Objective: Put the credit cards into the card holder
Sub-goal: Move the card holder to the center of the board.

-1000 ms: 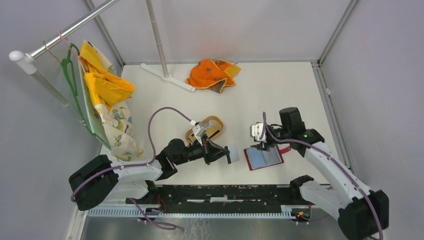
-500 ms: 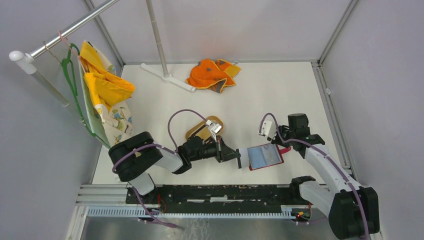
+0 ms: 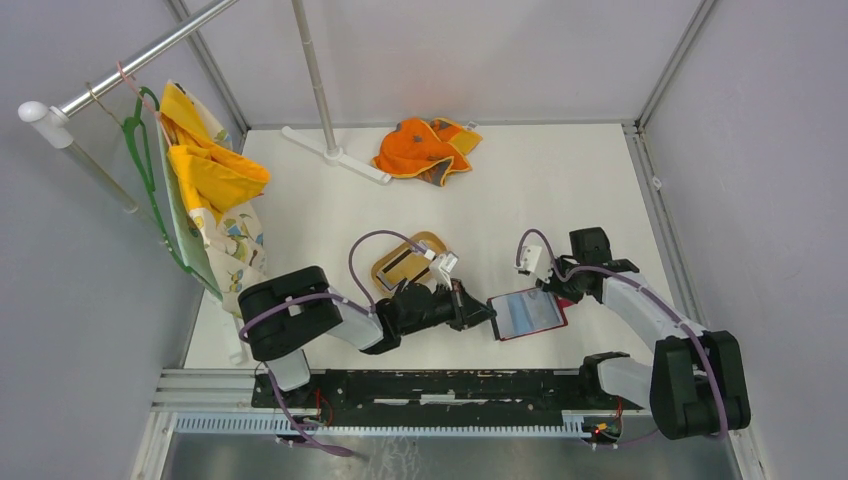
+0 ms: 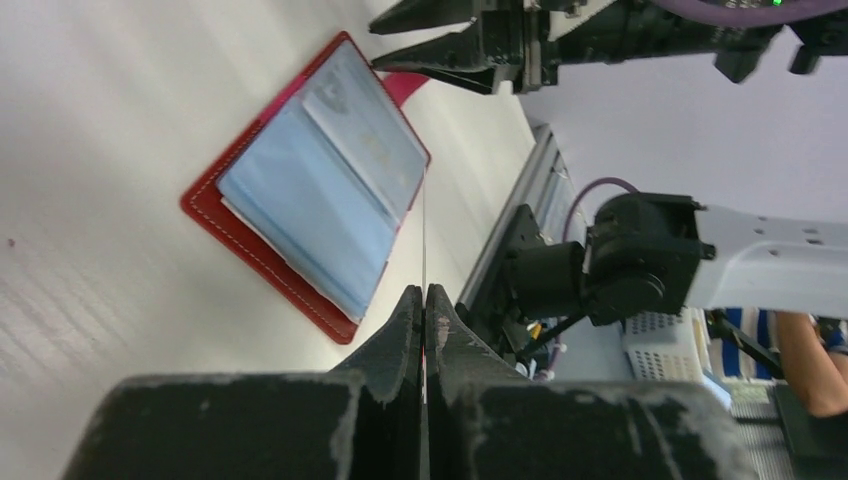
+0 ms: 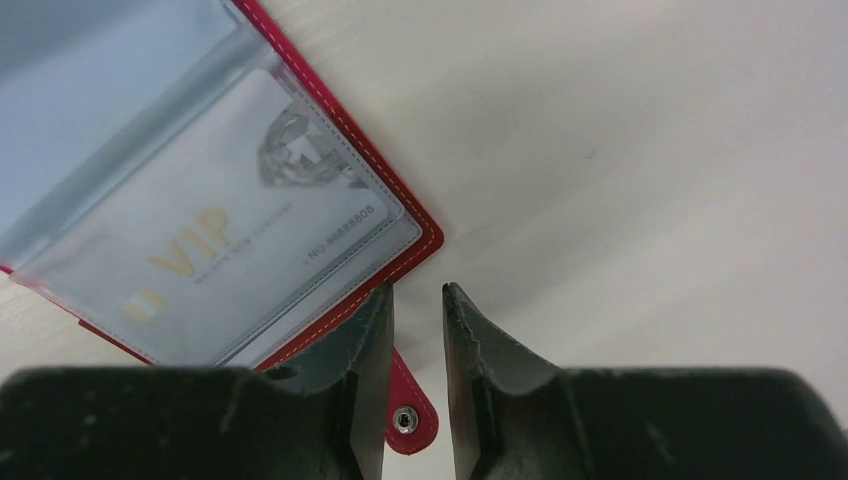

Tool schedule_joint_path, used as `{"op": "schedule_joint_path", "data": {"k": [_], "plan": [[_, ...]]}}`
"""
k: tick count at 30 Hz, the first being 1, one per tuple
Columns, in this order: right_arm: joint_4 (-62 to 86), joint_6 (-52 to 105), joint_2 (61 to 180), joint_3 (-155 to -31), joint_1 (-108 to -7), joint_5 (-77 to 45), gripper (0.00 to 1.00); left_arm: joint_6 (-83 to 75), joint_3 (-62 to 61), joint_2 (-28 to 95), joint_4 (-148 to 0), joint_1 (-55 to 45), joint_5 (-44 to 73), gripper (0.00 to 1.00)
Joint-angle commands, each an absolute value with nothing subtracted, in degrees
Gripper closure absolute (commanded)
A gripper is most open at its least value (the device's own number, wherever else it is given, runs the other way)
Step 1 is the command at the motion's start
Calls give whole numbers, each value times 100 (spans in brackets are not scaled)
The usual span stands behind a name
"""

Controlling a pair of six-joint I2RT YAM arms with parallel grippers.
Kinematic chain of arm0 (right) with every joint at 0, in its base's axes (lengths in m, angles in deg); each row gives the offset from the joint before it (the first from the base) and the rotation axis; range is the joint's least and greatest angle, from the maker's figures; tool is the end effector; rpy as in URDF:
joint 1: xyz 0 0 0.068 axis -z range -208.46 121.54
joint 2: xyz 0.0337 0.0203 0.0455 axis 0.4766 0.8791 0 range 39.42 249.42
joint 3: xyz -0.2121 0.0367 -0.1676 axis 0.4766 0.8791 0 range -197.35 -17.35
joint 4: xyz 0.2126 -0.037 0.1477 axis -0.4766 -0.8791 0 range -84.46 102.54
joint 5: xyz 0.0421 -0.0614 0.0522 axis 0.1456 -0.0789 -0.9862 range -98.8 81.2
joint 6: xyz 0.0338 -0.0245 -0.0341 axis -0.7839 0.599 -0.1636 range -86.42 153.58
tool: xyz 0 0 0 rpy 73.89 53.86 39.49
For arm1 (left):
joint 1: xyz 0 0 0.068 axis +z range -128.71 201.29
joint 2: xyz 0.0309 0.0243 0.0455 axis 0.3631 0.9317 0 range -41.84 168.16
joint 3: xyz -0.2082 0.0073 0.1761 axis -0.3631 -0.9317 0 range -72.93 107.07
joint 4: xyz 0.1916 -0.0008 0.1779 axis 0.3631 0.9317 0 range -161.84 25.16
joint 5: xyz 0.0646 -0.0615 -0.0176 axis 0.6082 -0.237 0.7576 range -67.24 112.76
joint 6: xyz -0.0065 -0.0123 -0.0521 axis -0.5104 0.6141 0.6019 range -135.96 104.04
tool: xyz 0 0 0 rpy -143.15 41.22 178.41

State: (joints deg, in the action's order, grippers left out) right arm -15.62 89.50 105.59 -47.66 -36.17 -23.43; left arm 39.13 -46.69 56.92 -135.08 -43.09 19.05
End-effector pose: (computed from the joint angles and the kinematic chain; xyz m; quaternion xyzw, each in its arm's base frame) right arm 0.1917 0.0350 0.1626 -0.5338 0.8062 0.0222 0.2542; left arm 0.1272 -0.2707 0.1411 0.0826 0.7574 -0.5715 0.3049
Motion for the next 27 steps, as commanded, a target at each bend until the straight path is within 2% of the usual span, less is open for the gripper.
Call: {"op": "schedule_joint_path", "data": {"k": [1, 19, 27], "plan": [[-1664, 8890, 10728, -4996, -3581, -2178, 70, 4096, -4282, 5702, -12826, -4480, 2828, 98], [-2686, 9331, 11446, -5334, -3692, -3657, 70, 4418, -4101, 5928, -12749, -4613, 3054, 98], [-2785, 9307, 11662, -5385, -4010, -3854, 70, 4748, -4599, 5699, -13409, -4613, 3083, 98]]}}
